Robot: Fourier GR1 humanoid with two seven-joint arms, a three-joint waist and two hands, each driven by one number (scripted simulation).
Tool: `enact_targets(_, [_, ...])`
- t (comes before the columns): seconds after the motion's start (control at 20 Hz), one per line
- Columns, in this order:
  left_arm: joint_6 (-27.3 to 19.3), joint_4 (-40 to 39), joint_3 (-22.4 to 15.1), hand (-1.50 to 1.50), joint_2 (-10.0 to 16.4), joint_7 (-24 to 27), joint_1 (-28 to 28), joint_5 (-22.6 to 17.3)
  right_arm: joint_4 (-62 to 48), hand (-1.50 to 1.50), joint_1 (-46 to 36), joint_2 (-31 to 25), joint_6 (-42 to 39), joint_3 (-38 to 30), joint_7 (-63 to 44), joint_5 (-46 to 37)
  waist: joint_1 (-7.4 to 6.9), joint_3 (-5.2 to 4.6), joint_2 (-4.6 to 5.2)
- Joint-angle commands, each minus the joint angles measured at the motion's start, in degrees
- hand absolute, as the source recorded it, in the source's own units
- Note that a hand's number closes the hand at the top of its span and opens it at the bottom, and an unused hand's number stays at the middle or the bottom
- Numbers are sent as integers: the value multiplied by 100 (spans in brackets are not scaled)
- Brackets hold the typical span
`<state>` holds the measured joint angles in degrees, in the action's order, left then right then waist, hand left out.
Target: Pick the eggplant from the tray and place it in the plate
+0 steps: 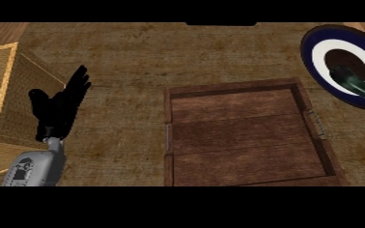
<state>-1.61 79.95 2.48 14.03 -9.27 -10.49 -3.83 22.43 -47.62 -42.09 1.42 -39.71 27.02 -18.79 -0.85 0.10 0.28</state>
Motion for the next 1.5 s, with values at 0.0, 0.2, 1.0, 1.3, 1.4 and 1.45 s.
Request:
enact_targets(0.0, [49,184,32,0,17,168,431,-3,-64,-150,-171,-320,-601,-437,-509,597,34,-9,-41])
enact_targets(0.2, [-35,-22,67,0,38,-115,-112,42,-508,-150,-194,-307,-1542,-740,-998,1099,72,-3,-24])
enact_targets(1.0, [294,-208,205,0,-17,239,44,-12,-848,-150,1152,-772,-2273,-703,346,1526,-42,7,27])
enact_targets(1.3, [203,237,105,0,-96,-114,182,41,-1051,-150,1160,-1104,-2352,-671,76,1587,-86,12,24])
enact_targets(1.4, [219,116,151,0,-91,-109,36,26,-1022,-150,1471,-1012,-2372,-644,497,1573,-62,14,29])
enact_targets(1.45, [166,106,141,0,-120,-266,-190,31,-1061,-150,1341,-1052,-2349,-578,309,1525,-70,15,35])
